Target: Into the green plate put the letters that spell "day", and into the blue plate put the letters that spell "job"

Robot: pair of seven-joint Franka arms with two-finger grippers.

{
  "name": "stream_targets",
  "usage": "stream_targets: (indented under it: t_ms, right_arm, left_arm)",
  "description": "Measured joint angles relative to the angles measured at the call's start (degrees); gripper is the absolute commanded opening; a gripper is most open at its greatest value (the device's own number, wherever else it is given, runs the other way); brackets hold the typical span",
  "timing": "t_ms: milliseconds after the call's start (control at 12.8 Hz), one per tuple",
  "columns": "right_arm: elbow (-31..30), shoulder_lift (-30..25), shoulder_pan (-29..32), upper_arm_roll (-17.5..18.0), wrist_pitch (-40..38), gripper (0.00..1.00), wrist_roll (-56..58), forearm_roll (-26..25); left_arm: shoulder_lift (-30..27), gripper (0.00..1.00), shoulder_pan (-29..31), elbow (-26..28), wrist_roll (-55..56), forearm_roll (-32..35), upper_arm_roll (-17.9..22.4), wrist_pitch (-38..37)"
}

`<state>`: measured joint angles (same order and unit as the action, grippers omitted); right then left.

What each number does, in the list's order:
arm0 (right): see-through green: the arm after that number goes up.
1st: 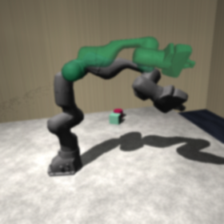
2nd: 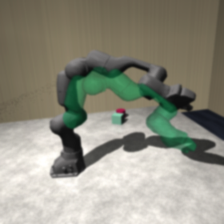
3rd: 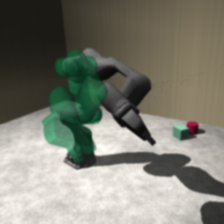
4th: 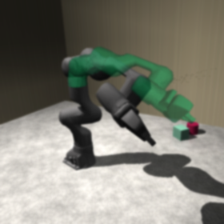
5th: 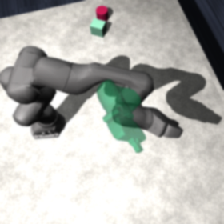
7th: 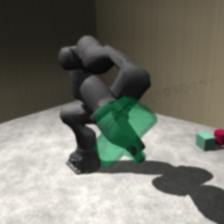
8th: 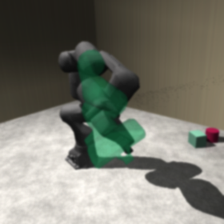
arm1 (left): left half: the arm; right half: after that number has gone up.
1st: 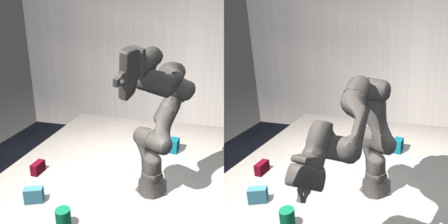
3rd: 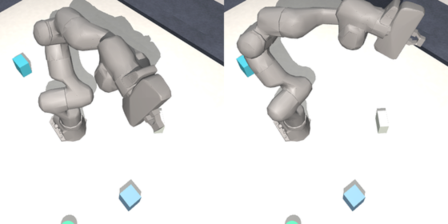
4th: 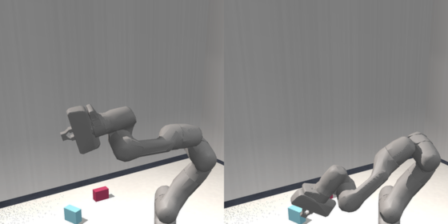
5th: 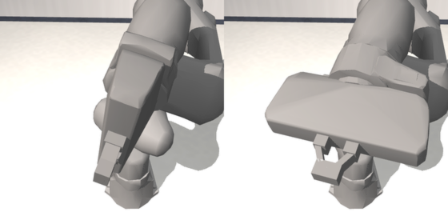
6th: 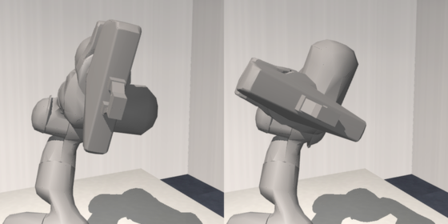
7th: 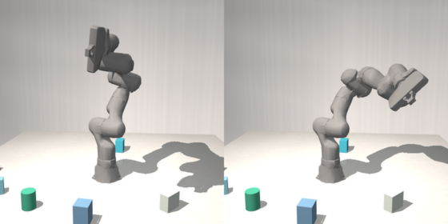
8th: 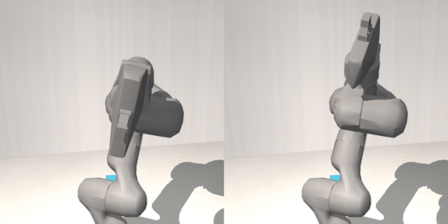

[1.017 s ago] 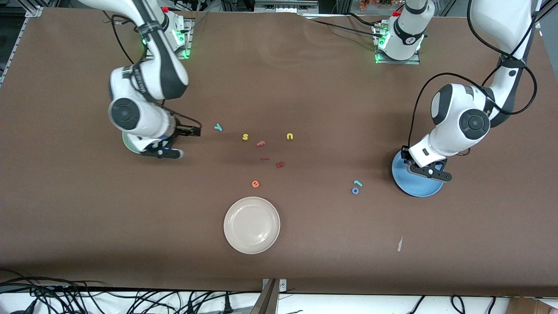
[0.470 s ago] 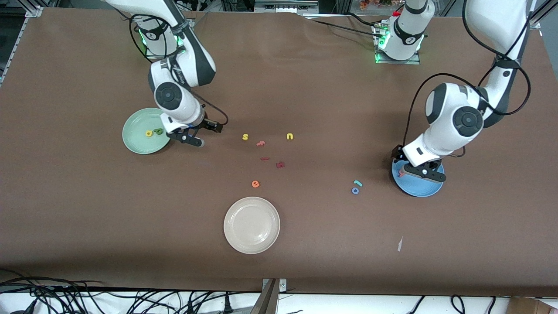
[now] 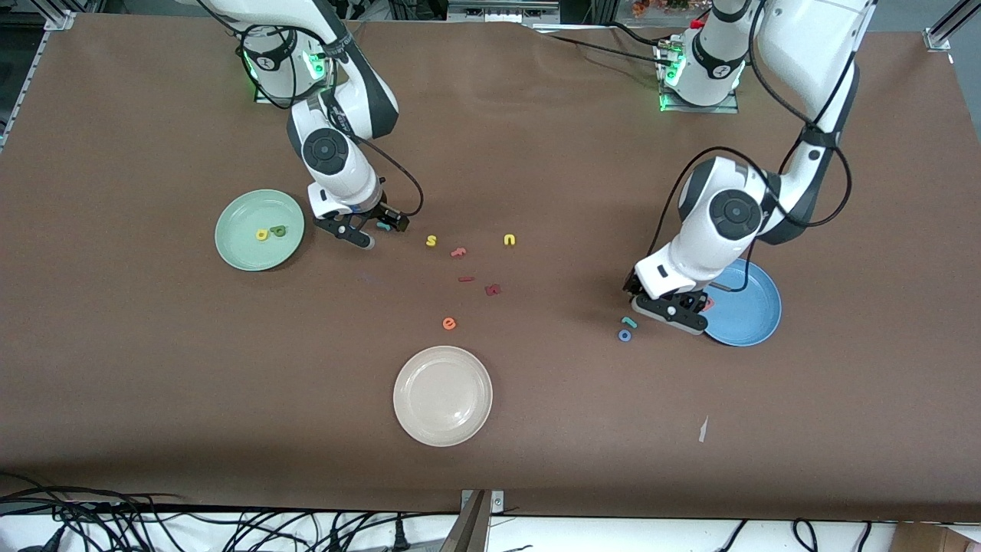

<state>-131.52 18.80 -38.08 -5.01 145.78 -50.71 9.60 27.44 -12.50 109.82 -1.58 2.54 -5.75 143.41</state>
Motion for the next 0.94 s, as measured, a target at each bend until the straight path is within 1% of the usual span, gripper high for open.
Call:
stream_targets:
  t_ms: [157, 235, 313, 391, 626, 704, 783, 939]
  right_arm:
    - [-2.33, 1.04, 0.00, -0.03, 4.42, 0.73, -0.16, 0.00]
    - [-3.23, 1.46, 0.00, -0.04, 5.94, 0.65, -0.19, 0.00]
    - [-3.68, 1.78, 0.00, -0.04, 6.77, 0.52, -0.19, 0.00]
    - [-3.78, 1.97, 0.00, -0.04, 7.20, 0.42, -0.20, 0.00]
    - [-3.73, 1.71, -0.42, 0.00, 7.81, 0.17, -0.22, 0.00]
    - [-3.72, 1.66, -0.59, 0.00, 7.91, 0.11, -0.24, 0.00]
    - [-3.71, 1.66, -0.68, -0.01, 7.91, 0.08, -0.24, 0.00]
    - [-3.69, 1.64, -0.81, -0.01, 7.91, 0.07, -0.24, 0.00]
  left_arm:
    - [3.03, 0.90, -0.17, -2.20, 0.04, 0.00, 0.02, 1.71]
    - [4.02, 0.90, -0.34, -2.63, 0.05, 0.00, 0.07, 2.06]
    - [4.84, 0.90, -0.45, -2.80, 0.07, 0.00, 0.28, 2.25]
    - [5.57, 0.91, -0.47, -2.93, 0.07, 0.00, 0.58, 2.40]
    - [7.23, 0.91, -0.54, -3.16, 0.07, 0.00, 0.90, 3.43]
    - [7.61, 0.91, -0.79, -3.22, 0.11, 0.00, 0.90, 3.58]
    - [8.02, 0.91, -1.20, -3.25, 0.42, 0.00, 0.92, 3.90]
    - [9.32, 0.92, -2.54, -3.27, 1.60, 0.00, 0.97, 5.80]
